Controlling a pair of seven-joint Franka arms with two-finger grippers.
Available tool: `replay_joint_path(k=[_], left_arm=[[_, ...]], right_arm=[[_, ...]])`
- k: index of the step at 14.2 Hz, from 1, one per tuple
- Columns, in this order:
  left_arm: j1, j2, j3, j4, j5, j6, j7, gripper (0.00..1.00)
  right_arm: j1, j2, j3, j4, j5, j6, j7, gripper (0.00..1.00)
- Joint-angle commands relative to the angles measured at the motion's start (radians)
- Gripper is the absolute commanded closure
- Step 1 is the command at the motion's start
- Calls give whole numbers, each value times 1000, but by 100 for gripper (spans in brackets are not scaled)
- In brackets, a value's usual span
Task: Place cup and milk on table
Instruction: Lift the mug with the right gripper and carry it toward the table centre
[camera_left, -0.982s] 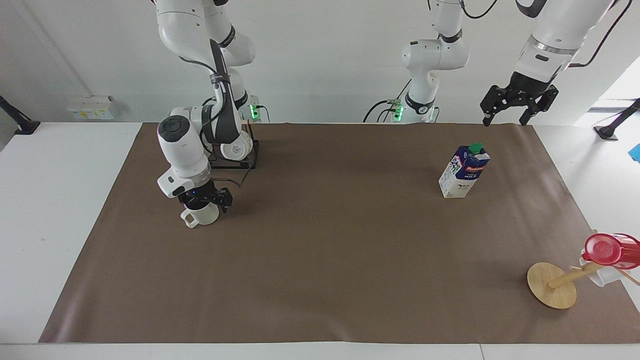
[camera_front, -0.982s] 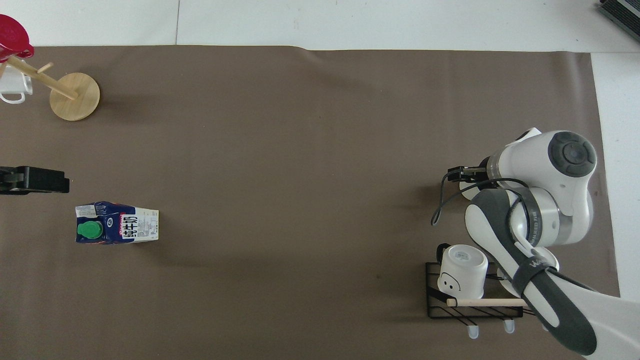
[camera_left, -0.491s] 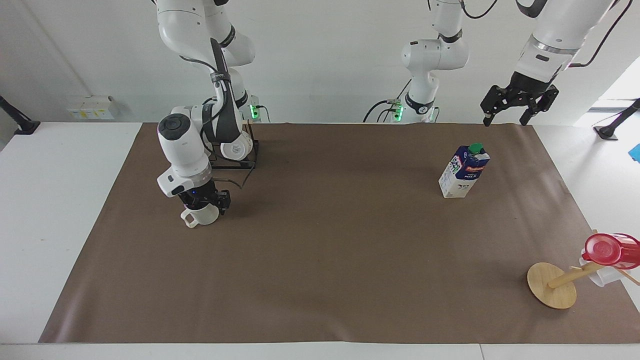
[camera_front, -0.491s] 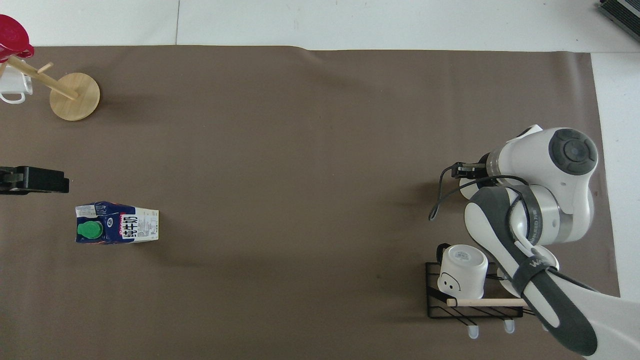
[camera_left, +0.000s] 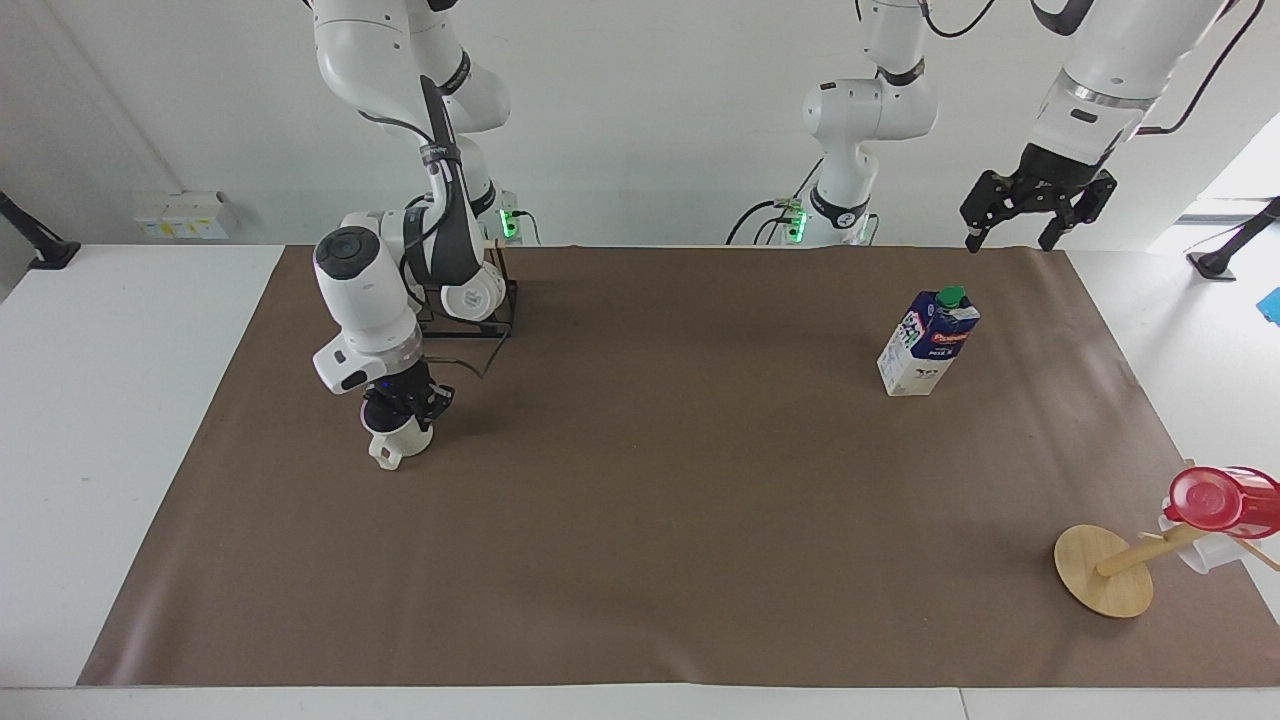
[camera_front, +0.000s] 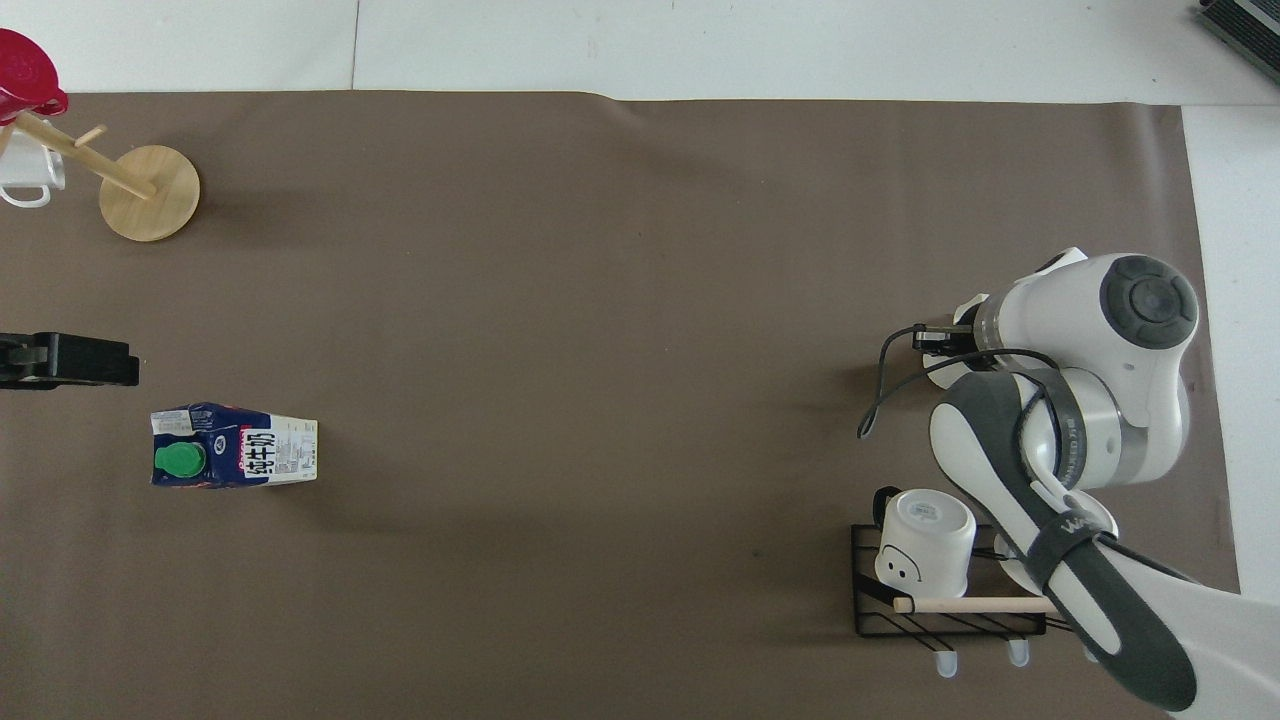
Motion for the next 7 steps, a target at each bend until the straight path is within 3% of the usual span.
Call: replay_joint_path(k=[1, 7], left_arm=[[13, -4, -5, 9, -14, -17, 5, 0], [16, -4, -3, 9, -9, -19, 3, 0]], right_arm=[[-2, 9, 4, 39, 4, 11, 64, 100], [71, 10, 4, 121, -5, -23, 390, 100]])
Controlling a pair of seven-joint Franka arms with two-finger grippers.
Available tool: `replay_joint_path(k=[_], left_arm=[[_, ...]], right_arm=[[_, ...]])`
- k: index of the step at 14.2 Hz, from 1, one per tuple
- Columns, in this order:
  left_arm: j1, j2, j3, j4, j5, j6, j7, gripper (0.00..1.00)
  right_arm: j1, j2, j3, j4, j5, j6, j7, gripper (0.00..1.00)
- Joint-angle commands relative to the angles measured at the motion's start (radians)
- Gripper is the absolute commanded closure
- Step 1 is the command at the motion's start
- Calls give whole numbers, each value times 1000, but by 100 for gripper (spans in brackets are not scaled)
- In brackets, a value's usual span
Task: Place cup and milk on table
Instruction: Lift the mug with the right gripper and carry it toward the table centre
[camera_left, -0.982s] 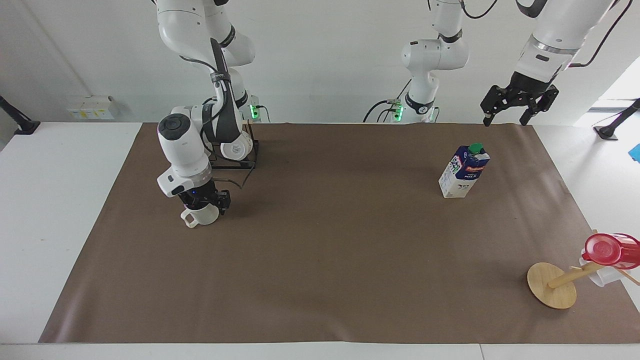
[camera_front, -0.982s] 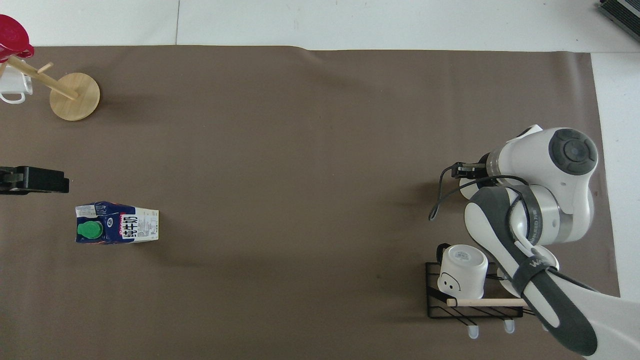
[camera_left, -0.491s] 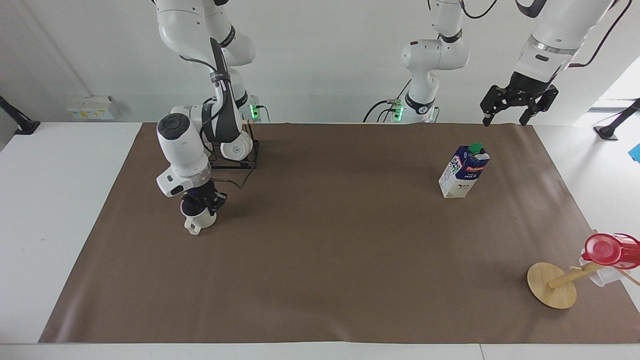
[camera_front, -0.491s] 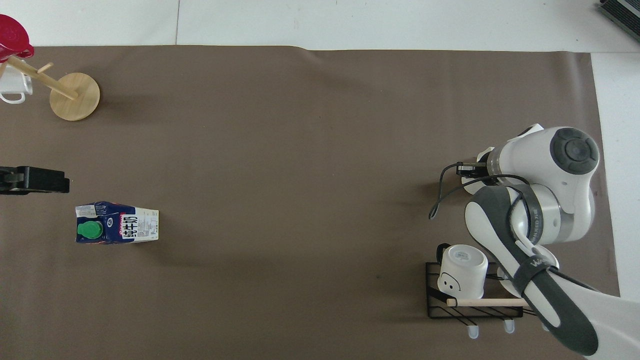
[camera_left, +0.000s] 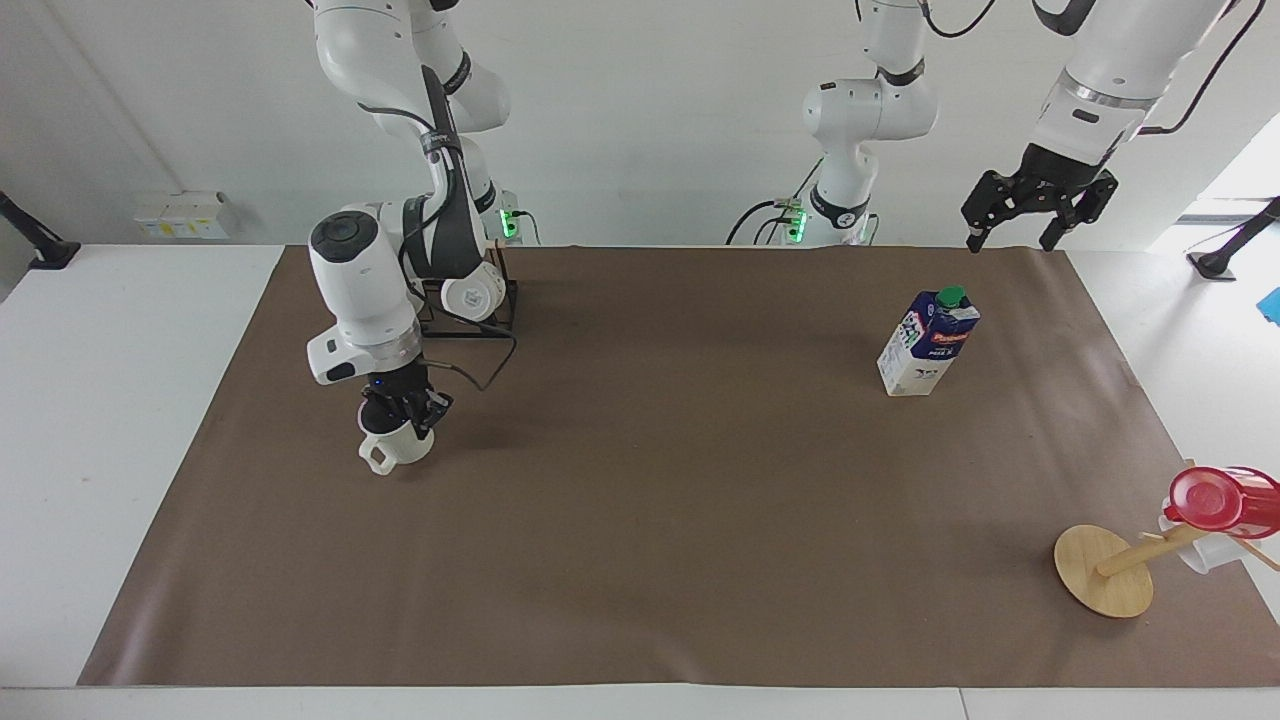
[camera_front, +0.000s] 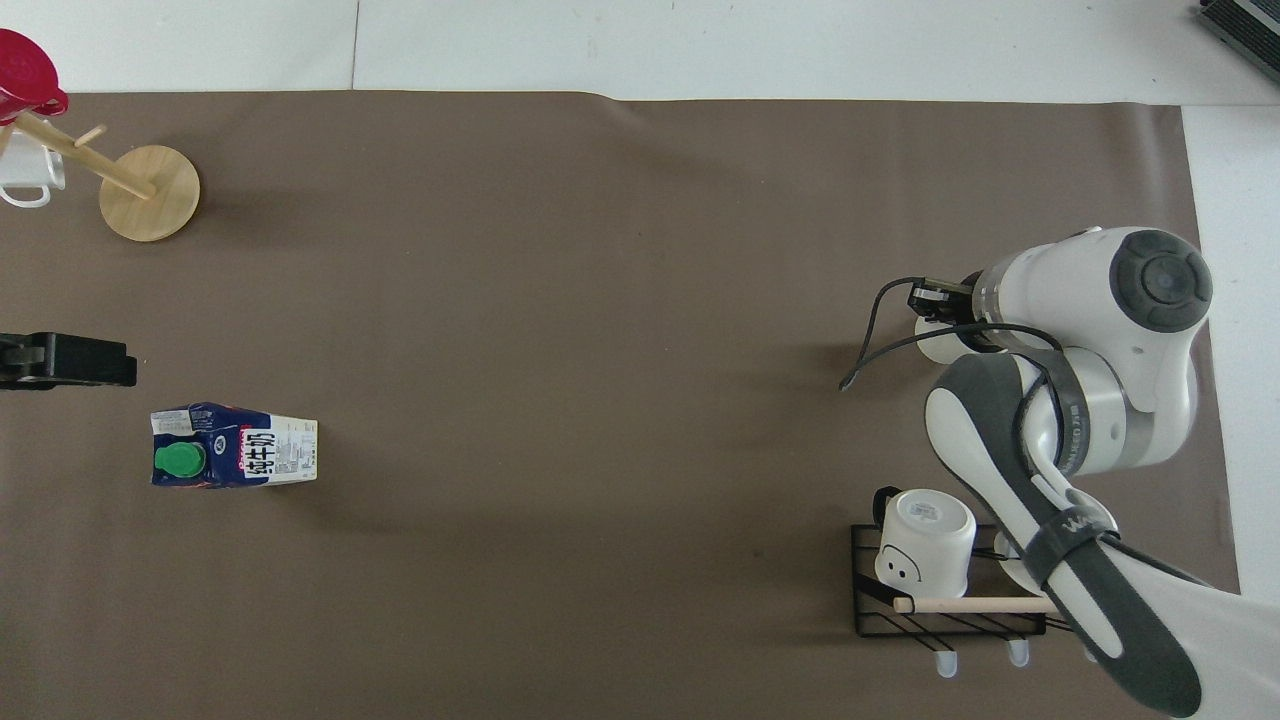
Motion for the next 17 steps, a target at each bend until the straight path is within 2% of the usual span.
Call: replay_joint_path(k=[1, 5, 13, 17], left_arm=[[16, -4, -8, 9, -9, -16, 3, 0], [16, -4, -8, 9, -9, -16, 3, 0], [15, -4, -9, 8, -11, -19, 3, 0], [12, -9, -9, 6, -11, -35, -1, 0]], right_arm=[[49, 18, 2, 69, -13, -59, 154, 100], [136, 65, 0, 209, -19, -196, 304, 100], [320, 74, -1, 243, -36, -219, 596, 100], [417, 139, -1, 263, -86, -213, 760, 100]])
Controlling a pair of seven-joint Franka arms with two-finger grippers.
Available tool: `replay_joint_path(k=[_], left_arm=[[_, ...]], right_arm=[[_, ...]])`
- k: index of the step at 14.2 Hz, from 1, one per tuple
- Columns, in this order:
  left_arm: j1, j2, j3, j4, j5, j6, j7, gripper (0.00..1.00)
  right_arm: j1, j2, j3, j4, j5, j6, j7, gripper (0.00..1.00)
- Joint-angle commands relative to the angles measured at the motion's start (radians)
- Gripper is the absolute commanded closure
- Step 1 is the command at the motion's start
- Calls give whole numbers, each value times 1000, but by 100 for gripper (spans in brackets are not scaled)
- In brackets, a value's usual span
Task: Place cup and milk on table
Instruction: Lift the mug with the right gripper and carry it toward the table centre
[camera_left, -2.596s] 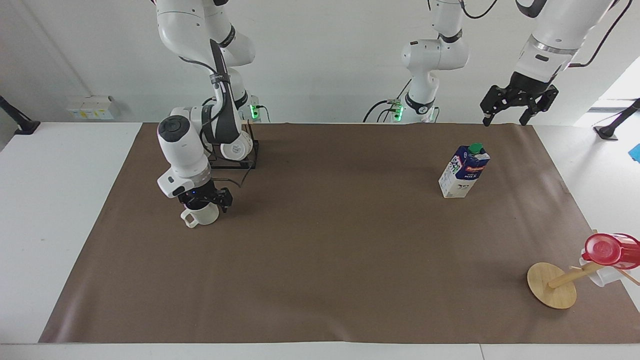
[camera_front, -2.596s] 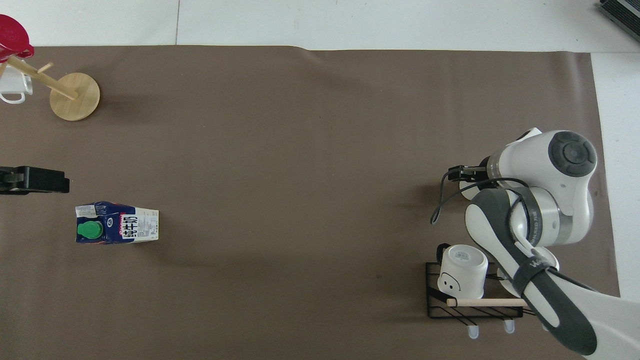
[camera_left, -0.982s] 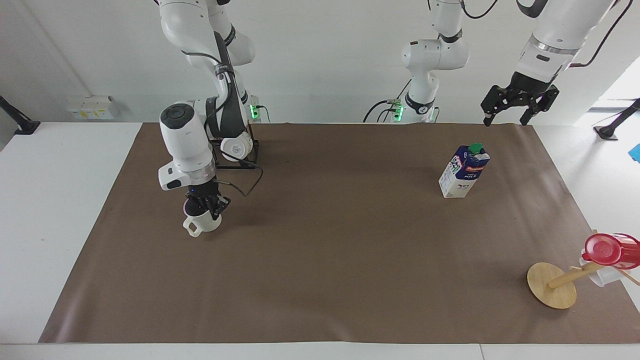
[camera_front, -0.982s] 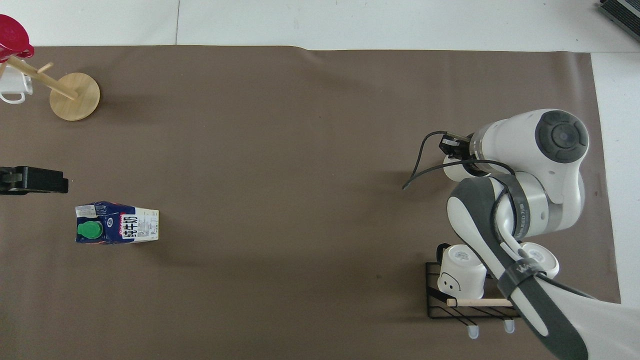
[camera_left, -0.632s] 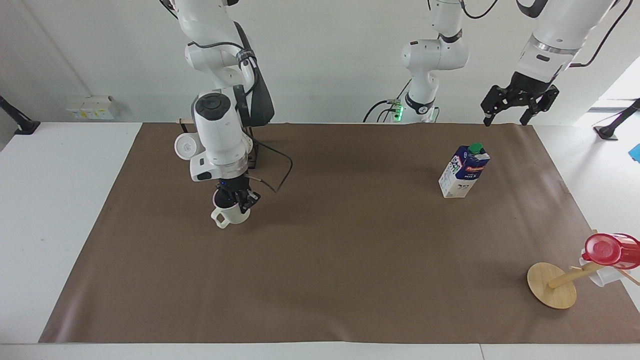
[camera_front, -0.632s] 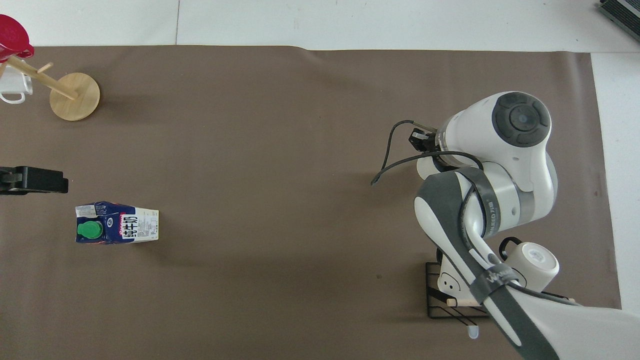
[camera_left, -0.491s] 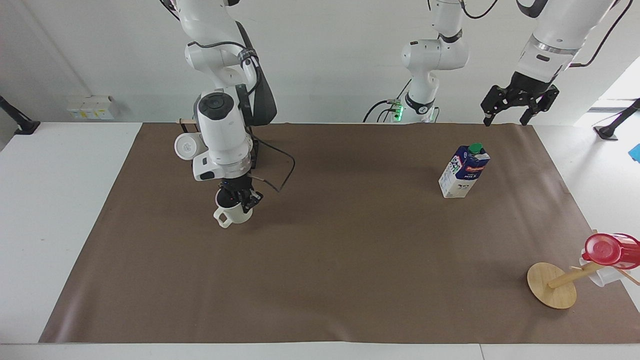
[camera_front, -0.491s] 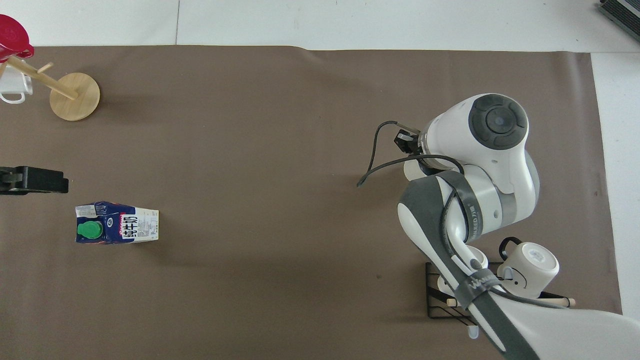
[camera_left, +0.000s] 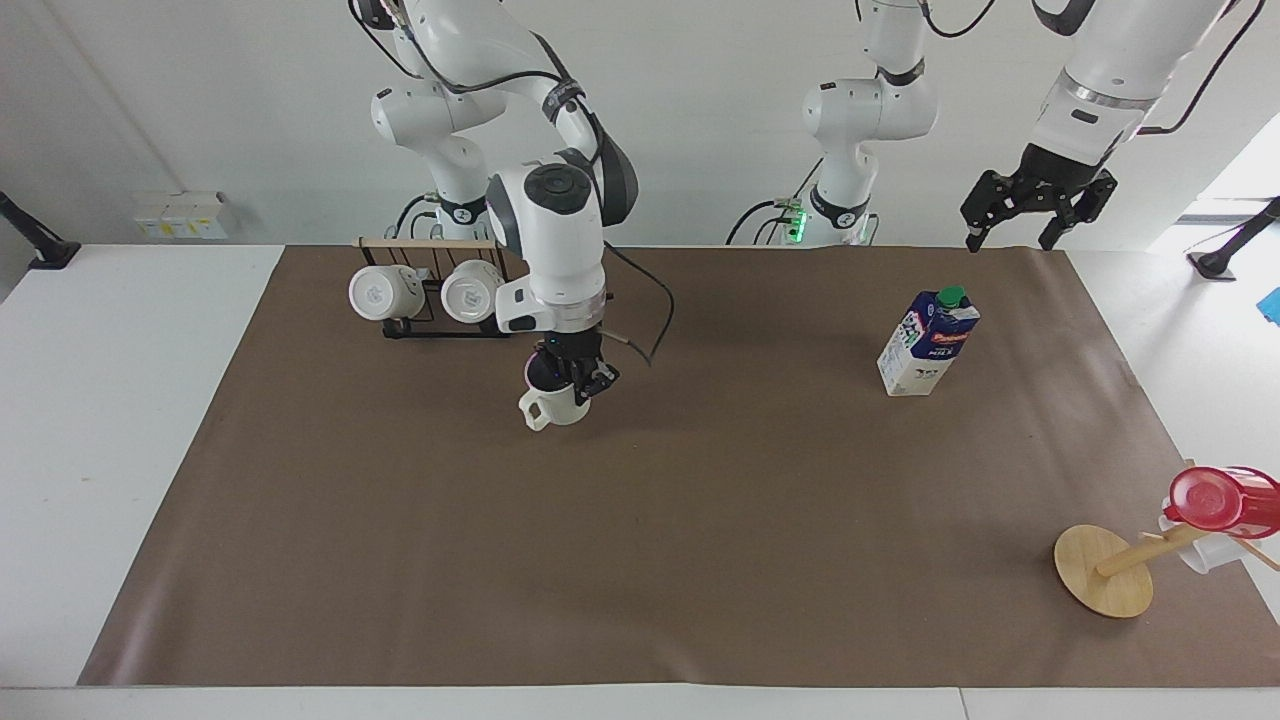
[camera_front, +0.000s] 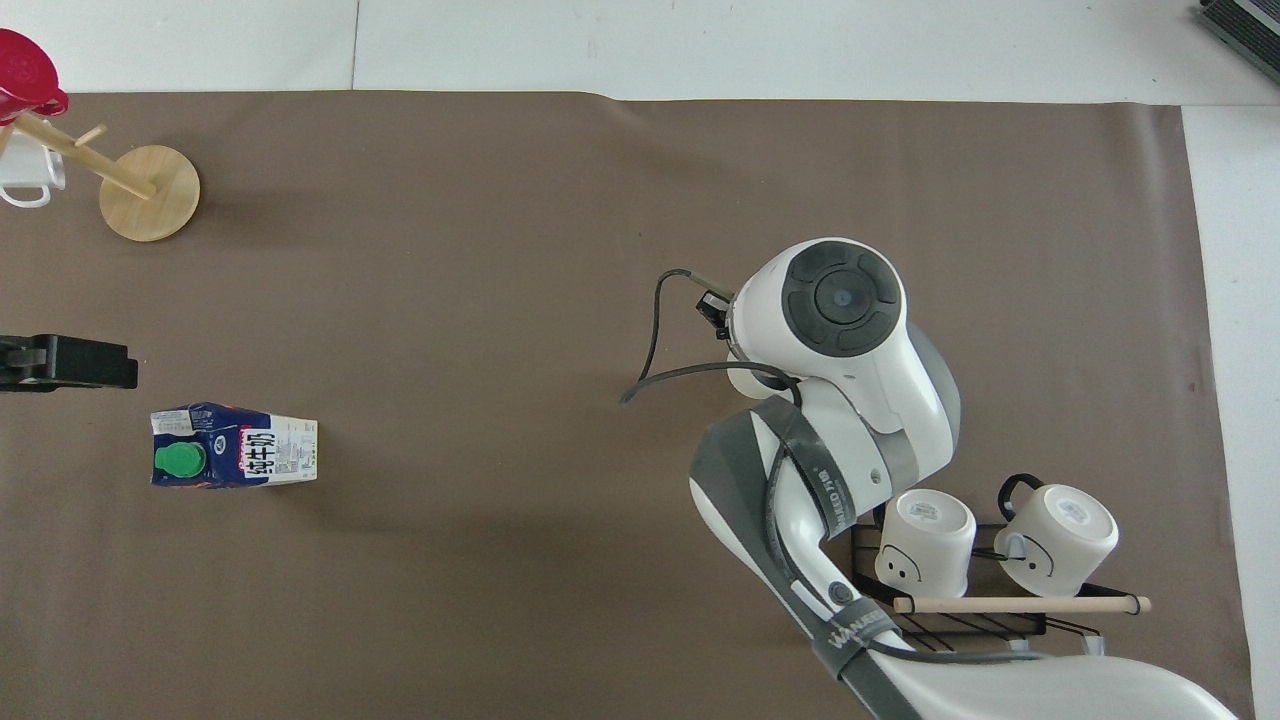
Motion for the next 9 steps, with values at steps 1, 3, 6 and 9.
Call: replay_joint_path(k=[1, 3, 6, 9], left_arm=[[10, -9, -8, 6, -11, -26, -3, 0], [9, -9, -8, 6, -11, -24, -3, 0], [9, -9, -8, 2, -11, -24, 3, 0], [7, -12, -8, -3, -11, -24, 3, 0]], right_arm=[[56, 79, -3, 65, -61, -9, 128, 100], [89, 103, -3, 74, -66, -3, 172, 100], [96, 103, 0, 73, -58, 6, 177, 100], [102, 104, 0, 62, -64, 28, 206, 100]])
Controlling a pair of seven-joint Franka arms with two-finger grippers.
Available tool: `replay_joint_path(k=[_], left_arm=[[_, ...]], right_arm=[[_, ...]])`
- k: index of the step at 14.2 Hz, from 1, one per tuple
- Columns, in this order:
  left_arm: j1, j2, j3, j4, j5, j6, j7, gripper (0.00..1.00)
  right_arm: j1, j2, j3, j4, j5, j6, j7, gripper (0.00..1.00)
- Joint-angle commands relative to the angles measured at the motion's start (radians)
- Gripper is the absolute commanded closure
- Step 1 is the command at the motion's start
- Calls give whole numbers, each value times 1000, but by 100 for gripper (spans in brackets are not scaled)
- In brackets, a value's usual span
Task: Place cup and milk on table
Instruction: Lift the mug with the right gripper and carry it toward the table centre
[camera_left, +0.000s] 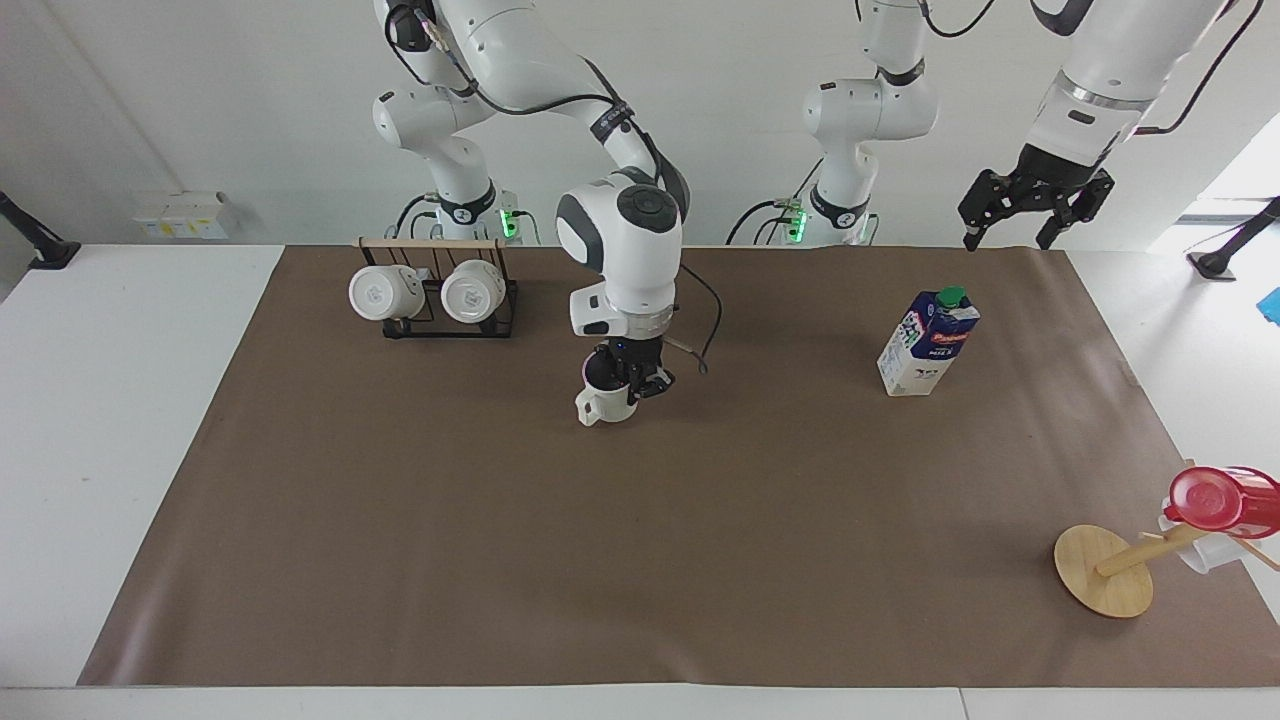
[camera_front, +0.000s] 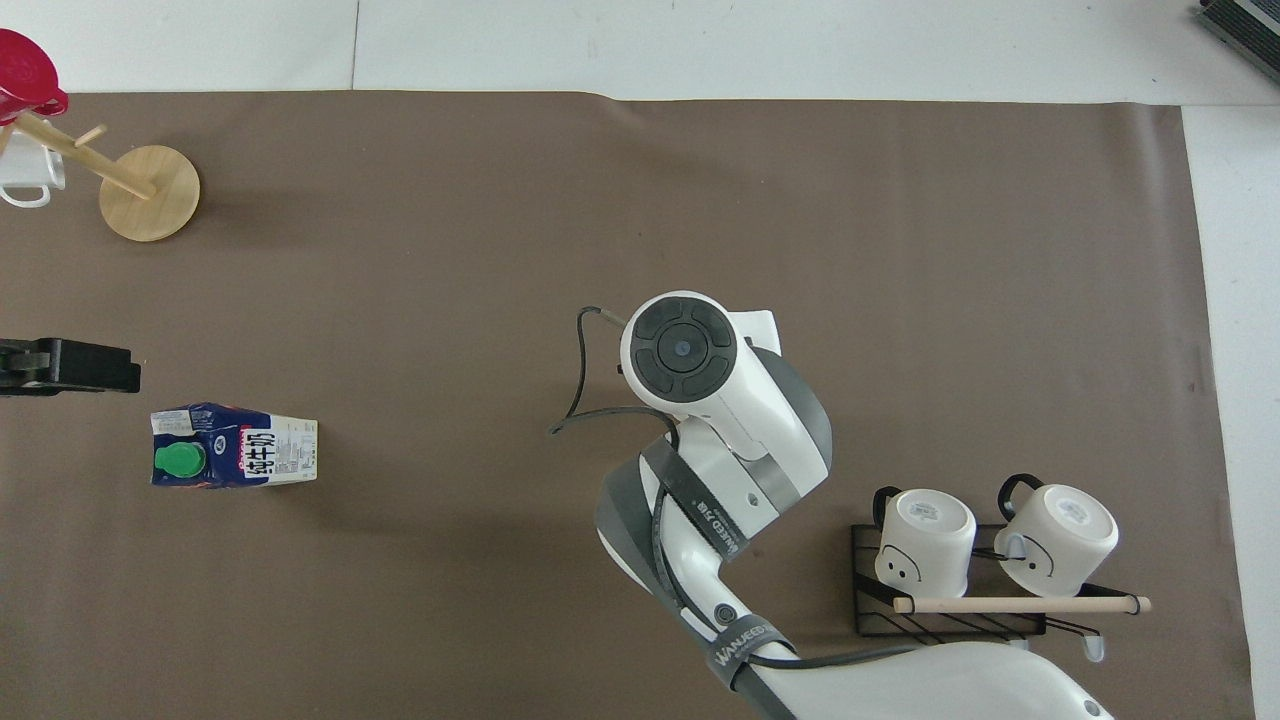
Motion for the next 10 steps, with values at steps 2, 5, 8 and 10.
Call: replay_joint_path(k=[2, 5, 8, 10], left_arm=[[7, -16, -5, -7, -11, -18, 6, 0], [2, -25, -5, -17, -11, -24, -4, 0], [1, -38, -7, -36, -12, -25, -9, 0], [1, -44, -7, -50, -12, -27, 3, 0]], right_arm=[[30, 21, 2, 4, -29, 38, 71, 100], [31, 22, 2, -5, -29, 57, 73, 100], [39, 19, 2, -23, -23, 81, 75, 100], [49, 25, 2, -31, -23, 94, 90, 100]])
